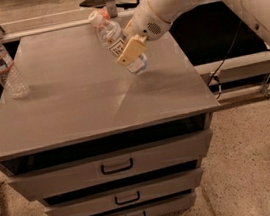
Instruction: Knock blue plastic bottle over
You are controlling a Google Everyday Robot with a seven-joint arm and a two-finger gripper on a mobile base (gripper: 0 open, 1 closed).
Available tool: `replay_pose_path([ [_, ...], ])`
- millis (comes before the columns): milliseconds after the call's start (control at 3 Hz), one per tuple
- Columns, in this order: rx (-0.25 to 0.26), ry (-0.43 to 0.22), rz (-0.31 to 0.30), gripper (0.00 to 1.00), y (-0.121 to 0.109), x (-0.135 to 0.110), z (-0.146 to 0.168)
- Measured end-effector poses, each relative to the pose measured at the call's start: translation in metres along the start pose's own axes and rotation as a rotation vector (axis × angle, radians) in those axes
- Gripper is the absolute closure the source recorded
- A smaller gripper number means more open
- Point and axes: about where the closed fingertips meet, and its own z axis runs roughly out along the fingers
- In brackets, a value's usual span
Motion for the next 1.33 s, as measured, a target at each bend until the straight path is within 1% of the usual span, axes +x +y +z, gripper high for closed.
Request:
replay_pose_path([
  [333, 0.045, 0.163, -0.072, 1.0, -0.007, 0.009, 0.006],
  [667, 0.043, 0.292, -0.088, 1.0, -0.008, 0.027, 0.02],
  [1000, -0.006, 0.352, -0.092, 0.84, -0.001, 0.039, 0.032],
  [1333, -0.081, 0.318, -0.112, 0.59, 0.016, 0.032, 0.039],
])
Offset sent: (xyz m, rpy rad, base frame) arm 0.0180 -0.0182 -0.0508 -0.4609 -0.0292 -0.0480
